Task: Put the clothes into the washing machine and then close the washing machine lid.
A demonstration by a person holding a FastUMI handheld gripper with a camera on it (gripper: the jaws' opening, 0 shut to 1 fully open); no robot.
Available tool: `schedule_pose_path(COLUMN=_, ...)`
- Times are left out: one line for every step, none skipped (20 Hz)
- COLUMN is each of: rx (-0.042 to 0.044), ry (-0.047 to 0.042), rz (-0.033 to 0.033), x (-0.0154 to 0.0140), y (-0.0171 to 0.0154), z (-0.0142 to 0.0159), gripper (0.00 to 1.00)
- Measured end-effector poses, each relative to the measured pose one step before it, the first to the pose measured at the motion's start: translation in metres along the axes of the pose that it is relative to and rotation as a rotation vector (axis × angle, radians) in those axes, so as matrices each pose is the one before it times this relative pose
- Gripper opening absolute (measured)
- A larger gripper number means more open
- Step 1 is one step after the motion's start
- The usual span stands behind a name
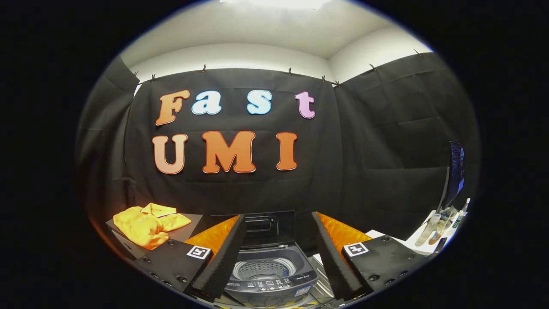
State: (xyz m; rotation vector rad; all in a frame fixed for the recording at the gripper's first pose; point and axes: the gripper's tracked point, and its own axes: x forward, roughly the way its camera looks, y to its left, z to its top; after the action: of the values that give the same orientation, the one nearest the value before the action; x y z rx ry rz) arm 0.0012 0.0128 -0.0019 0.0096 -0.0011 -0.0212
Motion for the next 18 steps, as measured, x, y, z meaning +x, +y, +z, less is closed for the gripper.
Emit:
schedule_pose_path(rx=-0.00097, ry=0.00099, rz=0.00022, x=0.00058, y=0.00028, z=-0.00178, gripper=0.97)
schedule_pose_path(rx=-0.00088, ry=-0.00072, rz=-0.00224, x=0.00151, y=-0.00010, z=0.00069, gripper=0.97)
schedule_pose_path(rx=-0.00024, ry=0.00030, rz=-0.00157, x=0.00073, y=-0.00048, z=-0.00046, gripper=0.97)
schedule_pose_path(rx=0.00010, ry=-0.00097, rz=0.00022, x=-0.00039, y=0.00063, z=0.00055, gripper=0.97)
schedule_pose_path(rx=-0.00053, ry=-0.00337, rz=0.00032, x=0.00138, y=0.00072, z=0.00047, gripper=0.97)
schedule_pose_path(rx=-0.00315, ry=0.00065, rz=-0.00168, x=0.00227, y=0.00034, z=0.00110, gripper=0.97)
schedule_pose_path(rx=-0.00543, ry=0.01153, rz=-0.00522, x=0.00464, y=-0.00068, z=-0.00307, gripper=0.97)
schedule_pose_path(rx=-0.00532, ry=0.01432, rz=-0.00889, x=0.00323, y=-0.00104, z=-0.00265, gripper=0.97)
schedule_pose_path(rx=-0.00252, ry=0.00912, rz=-0.01121, x=0.00417, y=-0.00098, z=-0.00269, gripper=0.97)
schedule_pose_path(rx=-0.00061, ry=-0.00250, rz=-0.01003, x=0.00450, y=-0.00023, z=0.00024, gripper=0.97)
schedule_pose_path(rx=-0.00680, ry=-0.01748, rz=-0.00050, x=0.00305, y=0.00243, z=0.00279, gripper=0.97)
schedule_pose_path(rx=-0.00652, ry=-0.01509, rz=-0.00573, x=0.00115, y=-0.00014, z=0.00431, gripper=0.97)
schedule_pose_path(rx=0.00420, ry=-0.00168, rz=-0.00932, x=0.00249, y=-0.00248, z=0.00139, gripper=0.97)
schedule_pose_path(rx=0.01897, ry=0.00191, rz=0.00174, x=0.00152, y=0.00155, z=0.00017, gripper=0.97)
schedule_pose_path(rx=0.02335, ry=-0.00438, rz=0.01865, x=0.00048, y=0.00516, z=0.00205, gripper=0.97)
schedule_pose_path(rx=0.01135, ry=-0.00203, rz=0.00098, x=0.00099, y=0.00053, z=0.00122, gripper=0.97)
schedule_pose_path(rx=0.00298, ry=0.00229, rz=-0.00753, x=0.00126, y=-0.00223, z=-0.00065, gripper=0.98)
schedule_pose_path(rx=0.00071, ry=0.00330, rz=-0.00069, x=-0.00015, y=0.00017, z=-0.00189, gripper=0.98)
